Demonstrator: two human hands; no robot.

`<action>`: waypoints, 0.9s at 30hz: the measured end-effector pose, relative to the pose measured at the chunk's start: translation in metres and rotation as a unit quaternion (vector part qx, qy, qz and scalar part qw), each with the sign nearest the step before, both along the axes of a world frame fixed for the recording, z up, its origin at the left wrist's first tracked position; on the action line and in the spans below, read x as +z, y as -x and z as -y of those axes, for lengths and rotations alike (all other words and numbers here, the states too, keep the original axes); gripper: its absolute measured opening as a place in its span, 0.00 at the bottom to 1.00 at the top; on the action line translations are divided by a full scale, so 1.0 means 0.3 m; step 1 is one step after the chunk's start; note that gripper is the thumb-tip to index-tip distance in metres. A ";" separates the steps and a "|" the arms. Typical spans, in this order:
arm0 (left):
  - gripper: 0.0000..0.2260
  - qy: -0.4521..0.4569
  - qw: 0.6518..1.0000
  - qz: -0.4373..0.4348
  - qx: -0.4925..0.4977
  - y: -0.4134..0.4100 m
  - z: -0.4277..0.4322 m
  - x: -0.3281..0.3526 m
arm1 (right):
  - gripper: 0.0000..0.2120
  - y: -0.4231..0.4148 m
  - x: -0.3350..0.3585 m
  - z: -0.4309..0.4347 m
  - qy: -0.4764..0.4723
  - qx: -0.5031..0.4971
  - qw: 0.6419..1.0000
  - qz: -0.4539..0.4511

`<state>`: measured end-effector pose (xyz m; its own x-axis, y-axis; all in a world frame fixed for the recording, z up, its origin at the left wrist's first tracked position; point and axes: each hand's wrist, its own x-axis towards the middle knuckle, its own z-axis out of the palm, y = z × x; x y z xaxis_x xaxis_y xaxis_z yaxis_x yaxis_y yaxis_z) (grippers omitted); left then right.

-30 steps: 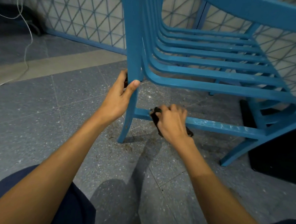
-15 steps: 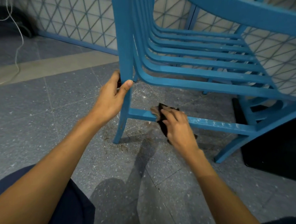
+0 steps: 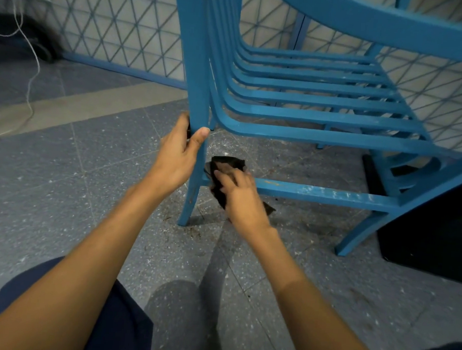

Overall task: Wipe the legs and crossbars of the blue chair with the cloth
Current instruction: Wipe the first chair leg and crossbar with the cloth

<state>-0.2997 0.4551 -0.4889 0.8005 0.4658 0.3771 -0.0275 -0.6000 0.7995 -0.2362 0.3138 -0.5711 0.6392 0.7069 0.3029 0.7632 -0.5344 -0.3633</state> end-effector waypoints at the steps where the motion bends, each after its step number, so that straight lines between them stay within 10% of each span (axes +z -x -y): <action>1: 0.16 -0.004 1.000 -0.001 -0.003 0.000 0.001 0.001 | 0.25 -0.025 0.000 0.047 0.003 0.007 1.000 -0.011; 12: 0.14 -0.024 0.999 0.015 0.025 -0.026 0.032 -0.029 | 0.15 -0.168 0.126 0.167 0.116 -0.319 0.938 -0.068; 22: 0.14 -0.009 0.998 0.039 0.040 -0.022 0.045 -0.027 | 0.30 0.031 -0.060 0.023 0.031 0.018 0.997 0.065; 27: 0.14 -0.016 0.999 0.025 0.032 -0.025 0.044 -0.015 | 0.28 -0.101 -0.046 0.371 0.011 -0.067 0.996 0.049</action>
<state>-0.2921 0.4418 -0.4934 0.7490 0.5030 0.4313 -0.0273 -0.6269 0.7786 -0.2060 0.2025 -0.5848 0.6971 0.6241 0.3529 0.7150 -0.6415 -0.2780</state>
